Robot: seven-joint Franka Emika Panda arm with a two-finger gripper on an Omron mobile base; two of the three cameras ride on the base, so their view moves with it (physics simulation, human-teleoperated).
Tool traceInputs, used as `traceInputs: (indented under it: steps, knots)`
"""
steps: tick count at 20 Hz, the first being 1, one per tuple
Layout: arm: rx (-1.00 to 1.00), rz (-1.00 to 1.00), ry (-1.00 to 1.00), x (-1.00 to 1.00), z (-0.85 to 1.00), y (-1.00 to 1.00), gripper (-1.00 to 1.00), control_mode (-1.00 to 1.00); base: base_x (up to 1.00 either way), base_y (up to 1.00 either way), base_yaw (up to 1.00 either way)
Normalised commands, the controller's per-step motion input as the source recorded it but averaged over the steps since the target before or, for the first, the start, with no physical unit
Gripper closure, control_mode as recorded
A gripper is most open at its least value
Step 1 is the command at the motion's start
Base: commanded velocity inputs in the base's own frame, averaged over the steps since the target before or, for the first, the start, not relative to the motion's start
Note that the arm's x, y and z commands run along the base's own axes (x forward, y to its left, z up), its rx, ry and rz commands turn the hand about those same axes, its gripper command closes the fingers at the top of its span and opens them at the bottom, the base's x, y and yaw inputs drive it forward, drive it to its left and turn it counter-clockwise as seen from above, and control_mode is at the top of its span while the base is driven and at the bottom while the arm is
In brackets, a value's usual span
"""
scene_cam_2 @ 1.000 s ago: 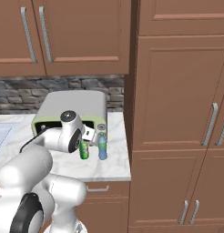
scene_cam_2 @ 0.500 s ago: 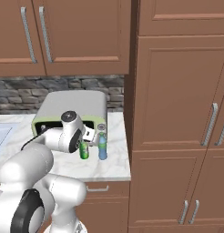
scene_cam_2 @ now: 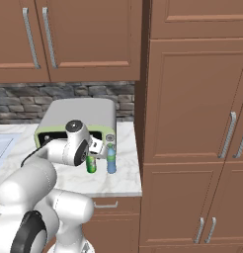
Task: Place the drinks on the dining counter in a tight cluster.
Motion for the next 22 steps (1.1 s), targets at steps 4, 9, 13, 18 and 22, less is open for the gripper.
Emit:
traceInputs:
  steps: [4, 9, 13, 18, 22]
  knots:
    - [0.0, 0.0, 0.0, 0.0, -0.02, 0.0, -1.0, -1.0, 0.0, 0.0, 0.0]
    - [0.02, 0.0, 0.0, 0.0, -0.14, 0.0, -1.0, -1.0, 0.0, 0.0, 0.0]
    - [0.04, 0.0, -0.01, 0.0, -0.17, 0.0, -1.0, -1.0, 0.0, 0.0, 0.0]
    - [0.04, 0.0, -0.03, 0.0, -0.14, 0.0, -1.0, -1.0, 0.0, 0.0, 0.0]
    - [0.03, 0.0, -0.03, 0.0, -0.09, 0.0, -1.0, -1.0, 0.0, 0.0, 0.0]
